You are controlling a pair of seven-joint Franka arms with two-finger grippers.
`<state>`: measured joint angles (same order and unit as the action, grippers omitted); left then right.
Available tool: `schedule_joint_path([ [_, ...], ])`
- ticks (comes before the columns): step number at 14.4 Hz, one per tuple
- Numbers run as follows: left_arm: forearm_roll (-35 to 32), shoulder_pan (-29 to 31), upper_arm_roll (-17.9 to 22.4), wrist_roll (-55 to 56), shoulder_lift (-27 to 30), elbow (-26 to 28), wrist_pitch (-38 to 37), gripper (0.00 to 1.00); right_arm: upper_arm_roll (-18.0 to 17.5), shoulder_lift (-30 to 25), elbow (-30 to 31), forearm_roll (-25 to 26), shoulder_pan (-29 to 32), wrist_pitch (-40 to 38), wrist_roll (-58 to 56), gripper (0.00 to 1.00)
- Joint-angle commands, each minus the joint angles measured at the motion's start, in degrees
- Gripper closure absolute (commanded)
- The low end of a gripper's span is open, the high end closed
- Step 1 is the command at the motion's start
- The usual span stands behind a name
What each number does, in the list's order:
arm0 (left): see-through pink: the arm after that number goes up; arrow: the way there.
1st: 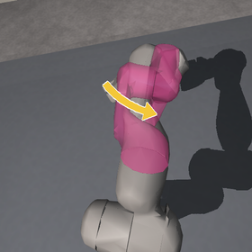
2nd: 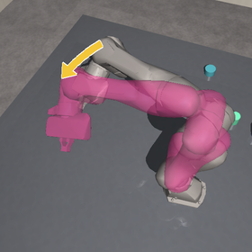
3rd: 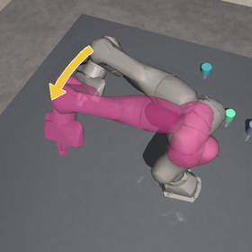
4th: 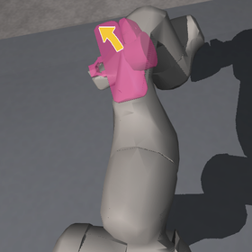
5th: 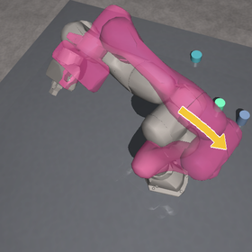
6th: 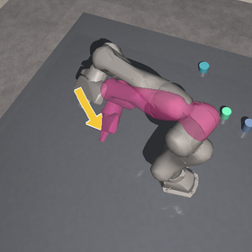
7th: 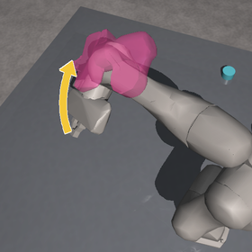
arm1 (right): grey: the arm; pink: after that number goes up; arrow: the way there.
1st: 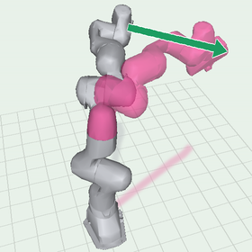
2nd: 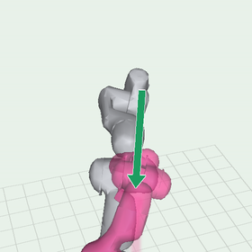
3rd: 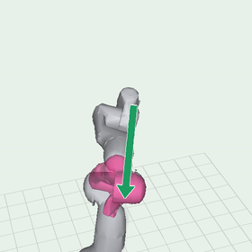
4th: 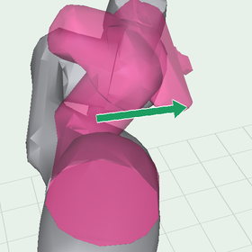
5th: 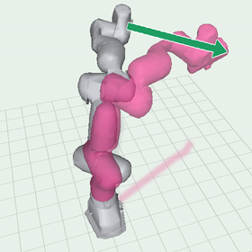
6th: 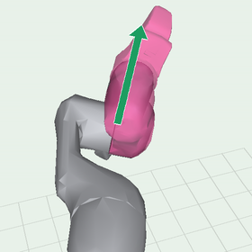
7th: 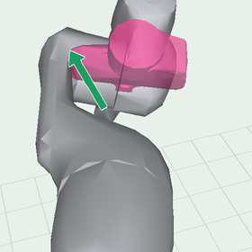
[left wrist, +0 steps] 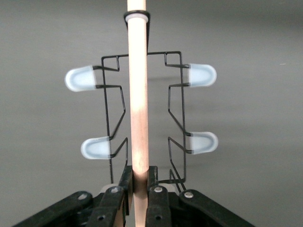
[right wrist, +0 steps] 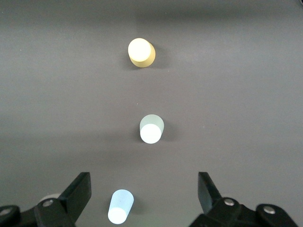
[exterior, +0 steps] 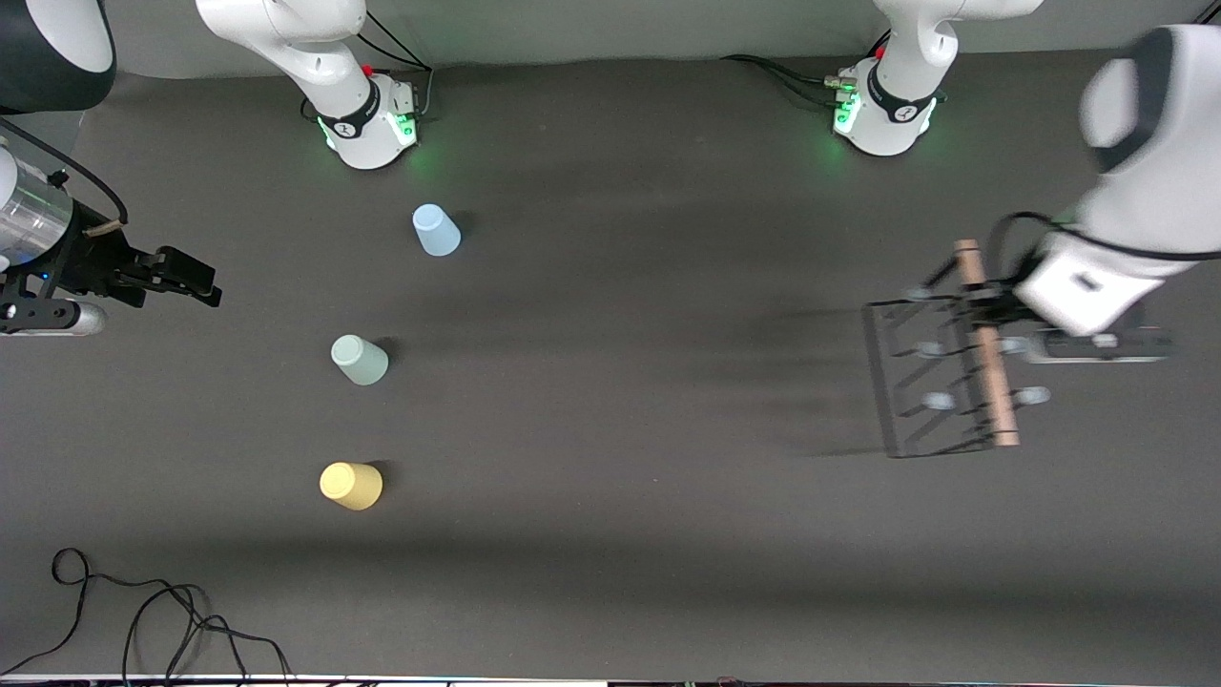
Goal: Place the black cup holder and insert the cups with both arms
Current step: 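Carry the rack to mid-table with the left gripper while the right gripper reaches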
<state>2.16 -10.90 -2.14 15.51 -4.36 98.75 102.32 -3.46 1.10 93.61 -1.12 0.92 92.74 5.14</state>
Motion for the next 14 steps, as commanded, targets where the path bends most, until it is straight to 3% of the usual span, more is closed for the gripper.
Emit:
schedule_joint_path([
  [1, 0.0, -10.4, 0.6, 14.3, -6.0, -8.1, -0.7, 1.0, 0.1, 0.7, 3.1, 1.3, -0.7, 3.3, 0.6, 0.0],
  [4, -0.2, -20.2, 0.6, 24.7, -13.5, -15.7, -0.5, 1.0, 0.1, 0.7, 9.4, 1.3, -1.5, 10.2, 0.6, 0.0],
  [8, 0.2, -29.7, 0.6, 30.8, -20.4, -24.0, -0.5, 1.0, 0.4, 1.1, 19.1, 1.3, -1.5, 20.1, 0.0, 0.0],
  [14, -2.5, -36.3, 0.6, 37.8, -27.8, -24.6, 8.9, 1.0, 0.5, 2.8, 32.8, 2.3, -1.5, 34.7, -2.1, 0.0],
])
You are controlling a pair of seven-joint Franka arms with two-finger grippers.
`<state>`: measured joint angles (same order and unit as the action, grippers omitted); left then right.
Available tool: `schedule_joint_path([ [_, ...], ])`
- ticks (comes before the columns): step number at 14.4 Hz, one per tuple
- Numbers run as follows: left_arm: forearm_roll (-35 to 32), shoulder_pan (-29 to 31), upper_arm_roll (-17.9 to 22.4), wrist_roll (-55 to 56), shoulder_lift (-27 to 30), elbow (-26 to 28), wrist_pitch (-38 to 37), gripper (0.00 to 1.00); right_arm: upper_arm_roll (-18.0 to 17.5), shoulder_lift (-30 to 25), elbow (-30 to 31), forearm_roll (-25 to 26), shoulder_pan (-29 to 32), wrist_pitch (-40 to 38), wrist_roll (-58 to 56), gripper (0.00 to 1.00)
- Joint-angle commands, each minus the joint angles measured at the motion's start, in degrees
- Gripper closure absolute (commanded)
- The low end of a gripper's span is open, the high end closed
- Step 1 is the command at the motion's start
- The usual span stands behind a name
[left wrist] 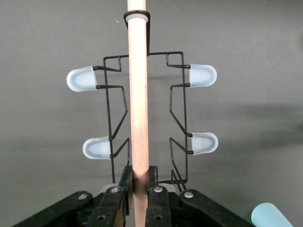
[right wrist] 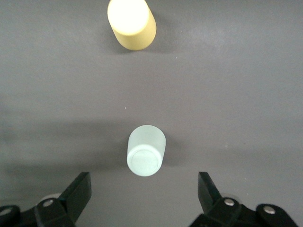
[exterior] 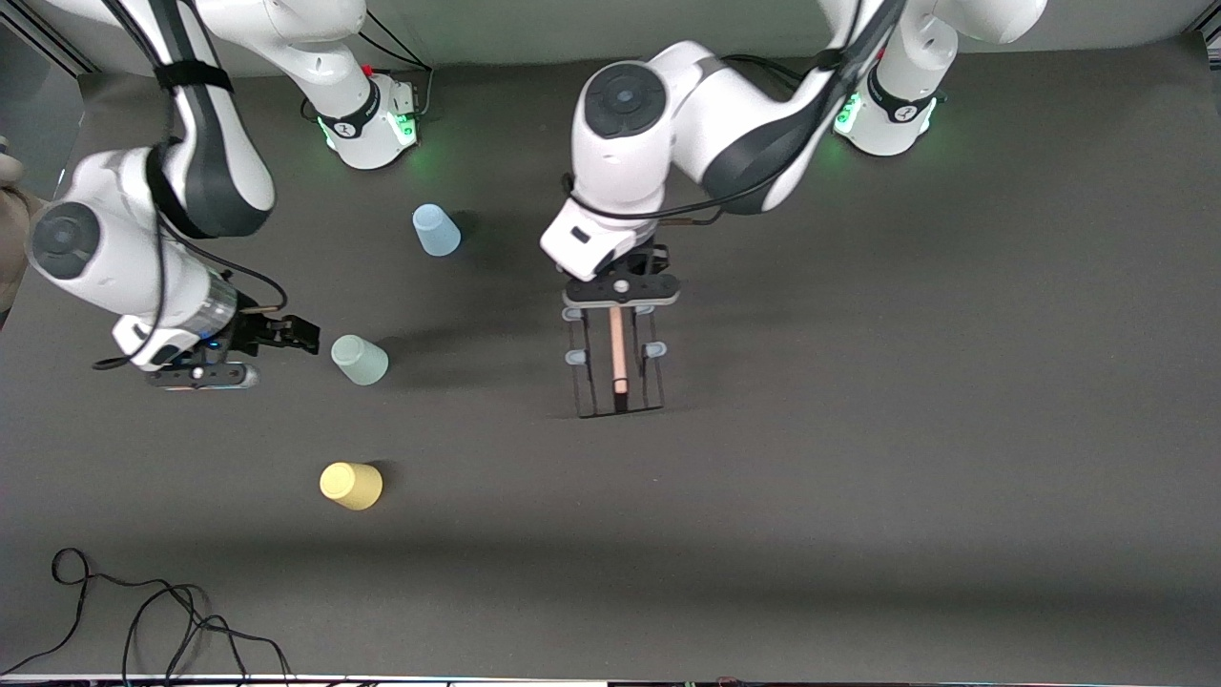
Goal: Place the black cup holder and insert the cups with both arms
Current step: 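Carry the rack to mid-table with the left gripper while the right gripper reaches, then lower the rack with the left gripper while the right gripper grasps the cup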
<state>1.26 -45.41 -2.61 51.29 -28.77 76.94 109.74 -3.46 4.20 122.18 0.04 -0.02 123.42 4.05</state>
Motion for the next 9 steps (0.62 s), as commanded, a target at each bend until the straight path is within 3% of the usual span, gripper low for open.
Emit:
schedule_joint_path([
  [1, -1.7, -2.0, 1.1, 2.3, -4.2, -2.5, 3.0, 1.0, 0.5, -0.2, 6.5, 1.1, -0.6, 7.1, -1.0, 0.0],
  [6, -2.1, -2.0, 1.1, 2.3, -6.9, -2.0, 7.7, 1.0, 0.6, 4.6, 12.5, 1.1, -0.8, 18.5, -1.0, 0.0],
  [9, -2.4, -2.0, 1.1, 2.2, -8.7, -1.8, 9.7, 1.0, 0.6, 6.4, 12.7, 1.0, -0.8, 20.7, -1.0, 0.0],
])
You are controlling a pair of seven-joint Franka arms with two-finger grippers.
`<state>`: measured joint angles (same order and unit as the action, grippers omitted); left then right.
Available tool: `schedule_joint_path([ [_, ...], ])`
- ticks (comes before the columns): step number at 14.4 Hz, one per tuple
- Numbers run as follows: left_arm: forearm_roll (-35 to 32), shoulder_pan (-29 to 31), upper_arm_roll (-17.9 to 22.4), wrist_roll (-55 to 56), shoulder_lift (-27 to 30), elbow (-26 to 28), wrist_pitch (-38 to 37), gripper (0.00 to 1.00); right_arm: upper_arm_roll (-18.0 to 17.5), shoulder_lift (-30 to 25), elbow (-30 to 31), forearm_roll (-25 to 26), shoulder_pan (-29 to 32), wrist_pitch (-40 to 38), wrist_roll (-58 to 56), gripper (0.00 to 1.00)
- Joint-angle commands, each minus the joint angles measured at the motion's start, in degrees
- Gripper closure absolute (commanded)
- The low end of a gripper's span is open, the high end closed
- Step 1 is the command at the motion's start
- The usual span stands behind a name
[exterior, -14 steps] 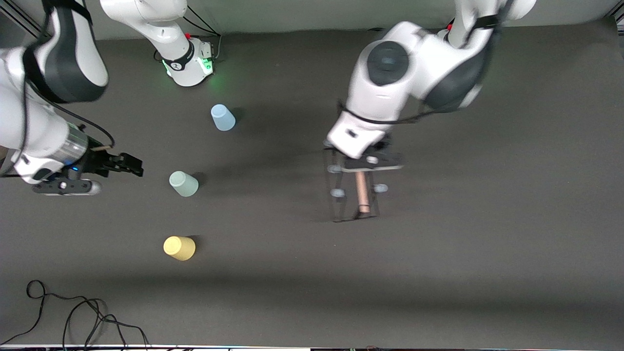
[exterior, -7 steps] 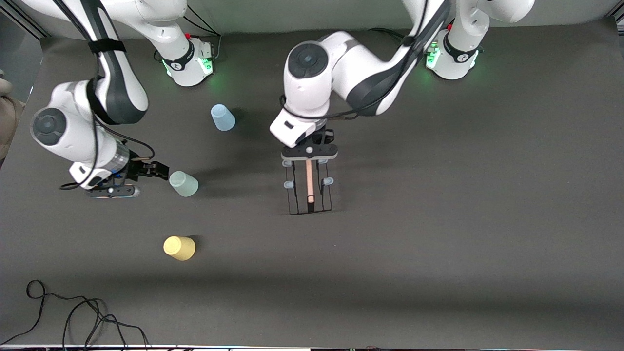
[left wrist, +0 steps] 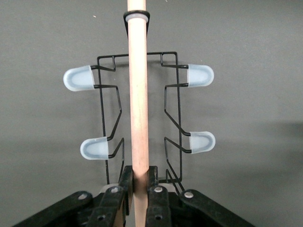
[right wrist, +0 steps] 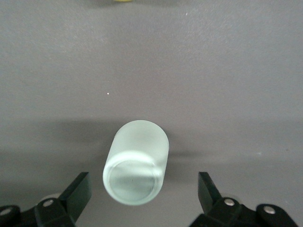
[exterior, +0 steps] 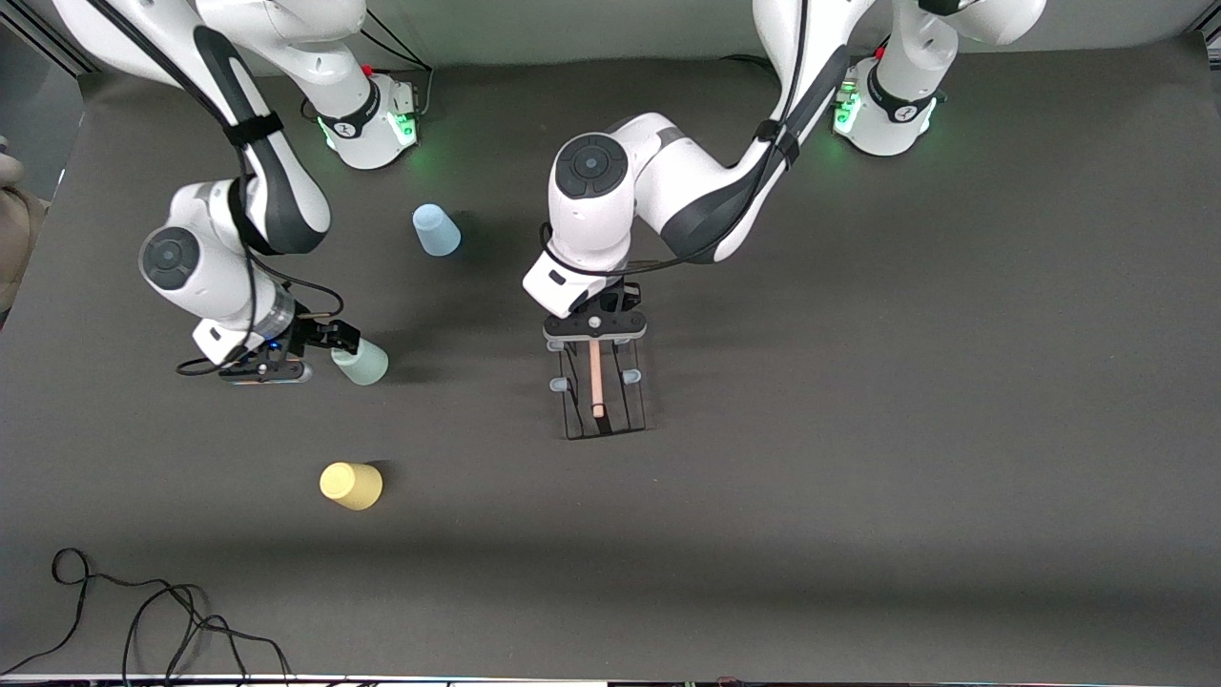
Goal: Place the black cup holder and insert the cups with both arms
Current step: 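Lower the rack with the left gripper while the right gripper grasps the cup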
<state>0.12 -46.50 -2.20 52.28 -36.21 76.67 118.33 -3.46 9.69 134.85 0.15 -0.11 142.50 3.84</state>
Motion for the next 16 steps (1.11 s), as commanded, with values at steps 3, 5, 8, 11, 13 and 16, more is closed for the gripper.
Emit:
schedule_joint_path([
  [3, -2.0, -0.9, 0.7, 0.5, -2.3, -1.2, 1.9, 1.0, 0.6, 3.0, 0.1, 0.2, -0.7, 4.0, -0.4, 0.0],
  [5, -2.3, -0.9, 0.7, 0.5, -2.4, -1.2, 1.8, 0.33, 0.6, 3.9, 0.1, 0.2, -0.7, 4.5, -0.7, 0.0],
  [8, -2.3, -0.4, 0.7, 0.5, -0.3, -1.3, 0.3, 0.0, 0.6, 5.2, 0.2, 0.2, -0.7, 4.4, -0.5, 0.11],
  [11, -0.8, 1.2, 0.7, -0.7, 6.1, -1.2, -4.7, 0.0, 0.5, 4.9, 0.1, 0.2, -0.7, 3.7, 0.0, 0.48],
  [13, 2.5, 4.2, 0.7, -4.5, 10.2, -0.6, -9.0, 0.0, 0.2, 3.9, -0.5, 0.2, -0.7, 1.9, 0.1, 0.66],
  [16, 5.7, 11.5, 0.7, -13.8, 17.4, 3.1, -16.5, 0.0, -0.4, -0.1, -5.0, 0.0, -0.8, -6.7, 0.3, 0.76],
])
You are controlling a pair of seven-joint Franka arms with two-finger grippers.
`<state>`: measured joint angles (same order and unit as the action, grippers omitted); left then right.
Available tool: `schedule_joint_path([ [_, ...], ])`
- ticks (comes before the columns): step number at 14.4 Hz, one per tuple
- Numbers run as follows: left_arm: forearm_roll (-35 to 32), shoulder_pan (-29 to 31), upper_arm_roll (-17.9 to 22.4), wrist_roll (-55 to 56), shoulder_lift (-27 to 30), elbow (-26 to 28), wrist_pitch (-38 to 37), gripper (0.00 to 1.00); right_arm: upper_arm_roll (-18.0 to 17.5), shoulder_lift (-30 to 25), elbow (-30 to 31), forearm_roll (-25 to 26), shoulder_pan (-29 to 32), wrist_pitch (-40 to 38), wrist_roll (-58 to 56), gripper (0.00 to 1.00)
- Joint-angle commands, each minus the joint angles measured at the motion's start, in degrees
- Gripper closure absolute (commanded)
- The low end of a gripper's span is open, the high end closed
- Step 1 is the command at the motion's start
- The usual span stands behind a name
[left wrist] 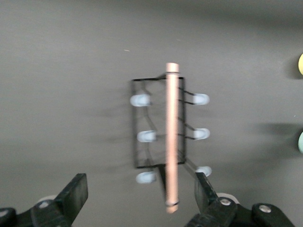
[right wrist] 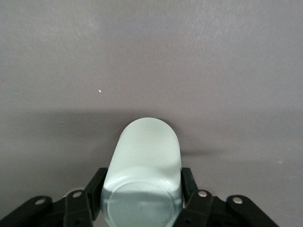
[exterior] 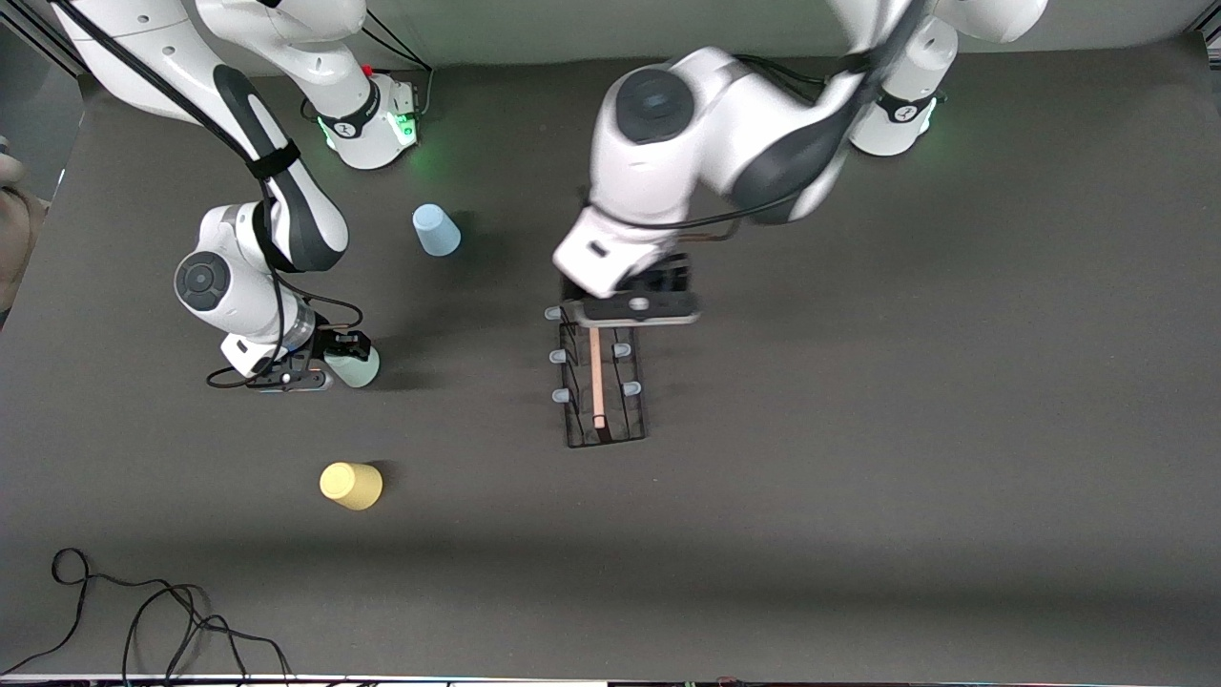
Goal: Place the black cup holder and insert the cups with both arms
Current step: 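Withdraw the left gripper while the right gripper lifts the green cup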
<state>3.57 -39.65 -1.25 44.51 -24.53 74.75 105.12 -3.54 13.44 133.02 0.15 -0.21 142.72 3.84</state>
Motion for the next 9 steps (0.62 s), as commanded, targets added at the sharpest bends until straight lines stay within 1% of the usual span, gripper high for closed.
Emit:
schedule_joint_path([
  [1, 2.2, 7.0, -0.2, -9.0, 8.4, 7.3, -5.8, 0.0, -2.3, -4.8, -6.4, -0.6, -0.8, -12.8, 1.4, 0.76],
  [3, 2.2, 12.9, -0.2, -16.5, 14.5, 13.0, -7.6, 0.0, -5.8, -4.8, -14.3, -2.7, -0.9, -20.3, 3.2, 0.76],
  [4, 2.2, 15.6, -0.1, -20.3, 17.1, 15.6, -8.5, 0.0, -7.3, -4.7, -17.1, -4.4, -1.0, -21.9, 4.9, 0.76],
  [5, 2.2, 18.3, 0.1, -24.2, 19.1, 17.3, -9.5, 0.0, -8.7, -4.6, -18.6, -5.7, -1.3, -22.1, 7.3, 0.76],
  [6, 2.1, 20.8, 0.2, -28.2, 20.3, 18.1, -11.0, 0.0, -10.7, -4.6, -18.8, -6.1, -1.5, -21.9, 12.0, 0.76],
  [7, 2.1, 23.4, 0.4, -32.1, 20.8, 18.1, -12.6, 0.0, -13.7, -4.6, -19.5, -5.7, -1.6, -21.6, 17.8, 0.76],
  [9, 2.1, 29.0, 0.4, -39.3, 21.9, 18.1, -14.6, 0.0, -18.4, -4.1, -21.1, -5.2, -1.6, -21.6, 25.7, 0.76],
])
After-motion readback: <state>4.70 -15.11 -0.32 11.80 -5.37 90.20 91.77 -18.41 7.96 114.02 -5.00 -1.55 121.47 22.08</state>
